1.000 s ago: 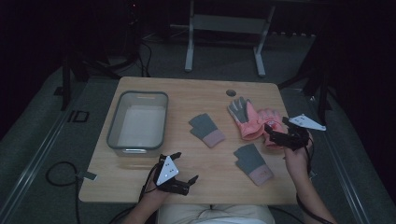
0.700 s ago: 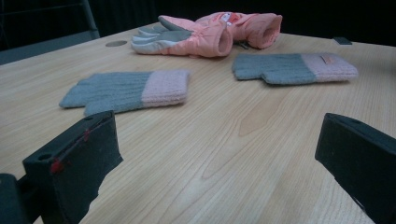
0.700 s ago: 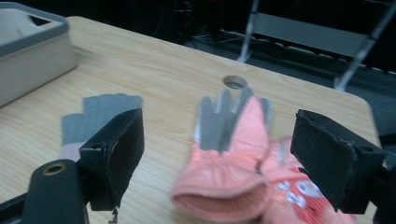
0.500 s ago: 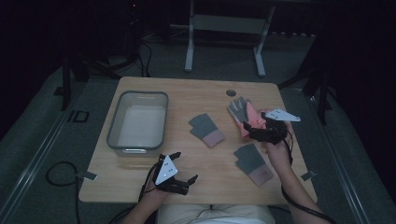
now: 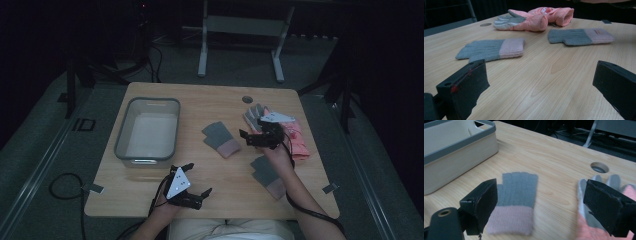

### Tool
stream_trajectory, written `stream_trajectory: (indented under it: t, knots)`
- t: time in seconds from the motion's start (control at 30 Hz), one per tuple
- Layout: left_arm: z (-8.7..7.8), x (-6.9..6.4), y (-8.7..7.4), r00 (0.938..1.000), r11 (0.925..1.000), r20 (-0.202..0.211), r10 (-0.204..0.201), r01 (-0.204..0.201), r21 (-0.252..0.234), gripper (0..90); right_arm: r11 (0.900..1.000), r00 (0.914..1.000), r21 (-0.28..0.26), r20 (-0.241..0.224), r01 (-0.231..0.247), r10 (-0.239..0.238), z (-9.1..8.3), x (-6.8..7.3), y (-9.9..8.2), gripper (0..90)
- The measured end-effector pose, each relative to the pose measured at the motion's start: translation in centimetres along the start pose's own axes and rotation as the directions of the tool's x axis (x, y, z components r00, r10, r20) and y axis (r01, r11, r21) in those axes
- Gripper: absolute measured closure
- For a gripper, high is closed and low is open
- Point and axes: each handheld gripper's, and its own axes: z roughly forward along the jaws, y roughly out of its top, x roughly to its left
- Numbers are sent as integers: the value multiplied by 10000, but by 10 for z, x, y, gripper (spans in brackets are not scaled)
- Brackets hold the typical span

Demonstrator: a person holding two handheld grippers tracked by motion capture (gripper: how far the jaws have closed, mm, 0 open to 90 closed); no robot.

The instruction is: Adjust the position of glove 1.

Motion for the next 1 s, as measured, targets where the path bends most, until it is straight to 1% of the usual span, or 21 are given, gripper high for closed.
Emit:
stream_trajectory:
  t: [0.03, 0.1, 0.17, 0.23, 0.27, 0.3, 0.33, 0.37, 0.4, 0.43, 0.5, 0.53, 0.63, 0.67, 0.7, 0.73, 0.77, 0.83, 0.87, 1.0]
  knots:
    - [0, 0, 0, 10000, 10000, 19, -7, 7, -3, 0, 10000, 9999, -19, -147, 27, -27, 3, 2, 0, 121]
    - [0, 0, 0, 10000, 10000, 25, -35, 35, -28, 0, 9999, 9996, 20, -231, 171, -171, 10, 7, 1, 121]
    - [0, 0, 0, 10000, 10000, 49, -49, 50, -54, 0, 9996, 9984, 100, -514, 245, -240, 19, 12, 2, 122]
    - [0, 0, 0, 10000, 10000, 58, -37, 37, -54, 0, 9991, 9971, 273, -694, 331, -311, 28, 16, 2, 125]
    - [0, 0, 0, 10000, 10000, 64, -36, 37, -53, 0, 9988, 9969, 351, -721, 330, -304, 32, 17, 3, 140]
    - [0, 0, 0, 10000, 10000, 68, -28, 28, -55, 0, 9983, 9952, 450, -923, 365, -322, 37, 18, 3, 142]
    - [0, 0, 0, 10000, 10000, 79, -21, 22, -55, 0, 9977, 9939, 496, -1031, 452, -399, 42, 20, 3, 161]
    - [0, 0, 0, 10000, 10000, 82, -24, 25, -61, 0, 9971, 9932, 520, -1051, 562, -505, 45, 21, 3, 222]
    - [-1, 0, 0, 10000, 10000, 89, -26, 26, -55, 0, 9957, 9911, 578, -1159, 729, -658, 49, 22, 3, 254]
    - [-1, 0, 0, 10000, 10000, 96, -26, 27, -58, 0, 9927, 9876, 723, -1309, 965, -864, 55, 24, 2, 278]
    - [-1, 0, 0, 9999, 10000, 104, -52, 52, -80, 0, 9885, 9848, 914, -1365, 1202, -1071, 64, 26, 0, 331]
    - [-1, 0, 0, 9999, 9999, 108, -68, 69, -88, 0, 9867, 9833, 1049, -1462, 1245, -1086, 69, 27, 0, 366]
    - [-1, 0, 0, 9999, 9999, 134, -78, 79, -99, 0, 9817, 9801, 1285, -1589, 1404, -1194, 81, 27, -4, 433]
    - [-1, 0, 0, 9999, 9999, 134, -78, 79, -99, 0, 9817, 9801, 1285, -1589, 1404, -1194, 81, 27, -4, 433]
    - [-1, 0, 0, 9999, 9999, 134, -78, 79, -99, 0, 9815, 9801, 1330, -1614, 1381, -1160, 85, 26, -4, 433]
    - [-1, 1, -1, 9998, 9999, 148, -109, 110, -113, 0, 9764, 9775, 1565, -1730, 1487, -1211, 94, 25, -5, 470]
    - [-1, 1, -1, 9998, 9999, 153, -115, 117, -115, 0, 9738, 9767, 1661, -1735, 1551, -1260, 97, 24, -5, 498]
    - [-1, 0, -1, 9998, 9998, 160, -120, 122, -125, 0, 9672, 9733, 1810, -1767, 1784, -1465, 103, 24, -4, 505]
    - [-1, 0, -1, 9998, 9999, 161, -116, 118, -125, 0, 9656, 9732, 1850, -1733, 1829, -1511, 106, 23, -4, 513]
    - [-1, 0, -1, 9998, 9998, 172, -107, 109, -136, 0, 9576, 9730, 2180, -1736, 1886, -1521, 117, 19, -6, 540]
